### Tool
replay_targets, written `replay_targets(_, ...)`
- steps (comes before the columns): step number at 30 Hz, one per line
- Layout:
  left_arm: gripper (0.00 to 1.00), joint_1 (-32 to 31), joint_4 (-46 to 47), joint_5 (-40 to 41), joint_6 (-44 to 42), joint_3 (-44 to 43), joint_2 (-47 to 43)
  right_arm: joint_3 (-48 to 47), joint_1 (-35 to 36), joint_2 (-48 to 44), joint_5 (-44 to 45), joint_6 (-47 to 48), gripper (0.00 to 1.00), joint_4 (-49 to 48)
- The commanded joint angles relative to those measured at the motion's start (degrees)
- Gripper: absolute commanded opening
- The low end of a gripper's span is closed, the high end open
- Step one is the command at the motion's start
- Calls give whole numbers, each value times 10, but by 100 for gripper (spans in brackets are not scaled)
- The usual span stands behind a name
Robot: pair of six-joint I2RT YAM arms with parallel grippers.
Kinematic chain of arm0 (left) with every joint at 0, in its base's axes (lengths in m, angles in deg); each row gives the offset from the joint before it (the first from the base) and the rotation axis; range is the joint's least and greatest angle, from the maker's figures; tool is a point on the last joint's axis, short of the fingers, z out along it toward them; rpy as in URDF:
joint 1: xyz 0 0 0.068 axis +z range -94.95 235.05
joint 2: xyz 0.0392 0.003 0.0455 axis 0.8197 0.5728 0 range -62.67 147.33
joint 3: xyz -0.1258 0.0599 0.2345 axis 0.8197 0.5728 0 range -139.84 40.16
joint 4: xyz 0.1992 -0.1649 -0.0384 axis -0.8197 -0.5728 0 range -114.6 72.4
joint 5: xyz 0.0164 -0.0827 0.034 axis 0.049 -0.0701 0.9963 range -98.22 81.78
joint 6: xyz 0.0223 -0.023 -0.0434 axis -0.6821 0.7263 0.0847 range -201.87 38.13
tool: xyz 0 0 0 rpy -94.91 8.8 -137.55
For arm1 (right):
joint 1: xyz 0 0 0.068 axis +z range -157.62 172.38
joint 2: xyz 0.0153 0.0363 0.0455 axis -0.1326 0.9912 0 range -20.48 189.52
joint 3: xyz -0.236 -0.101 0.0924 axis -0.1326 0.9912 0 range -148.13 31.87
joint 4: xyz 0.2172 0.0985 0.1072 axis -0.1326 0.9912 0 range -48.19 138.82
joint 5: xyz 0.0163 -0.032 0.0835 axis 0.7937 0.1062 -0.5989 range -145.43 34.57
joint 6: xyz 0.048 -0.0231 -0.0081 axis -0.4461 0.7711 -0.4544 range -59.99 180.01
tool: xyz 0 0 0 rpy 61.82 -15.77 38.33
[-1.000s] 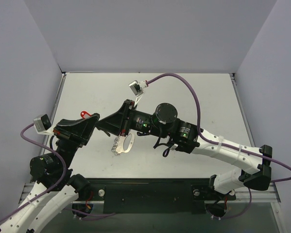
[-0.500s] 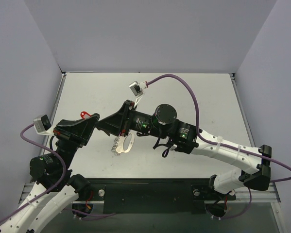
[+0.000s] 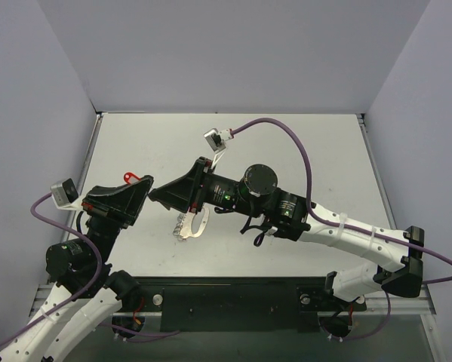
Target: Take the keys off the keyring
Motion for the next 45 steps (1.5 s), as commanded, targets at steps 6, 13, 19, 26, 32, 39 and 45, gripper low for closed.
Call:
replay_targets(6, 0, 0, 5, 2, -3, -17, -3, -3, 4, -21, 7, 5, 20, -43)
replay_targets(13, 0, 0, 4, -3, -3, -18, -1, -3, 4, -19, 13, 12, 18, -36)
replay_targets(19, 0, 0, 8, -9, -4, -16, -1, -15, 4, -12, 11, 15, 17, -20)
replay_targets(26, 0, 0, 8, -18, -7, -17, 0, -23, 4, -5, 7, 17, 16, -9)
replay_targets(32, 0, 0, 9, -20, -6, -15, 0, -31, 5, -2, 4, 22, 16, -1)
replay_targets(39, 0, 0, 10, -20, -5, -14, 0, -43, 5, 2, 0, 26, 16, 8)
replay_targets(45, 0, 0, 9, -22, -7, -15, 4, -48, 5, 7, -4, 27, 14, 15)
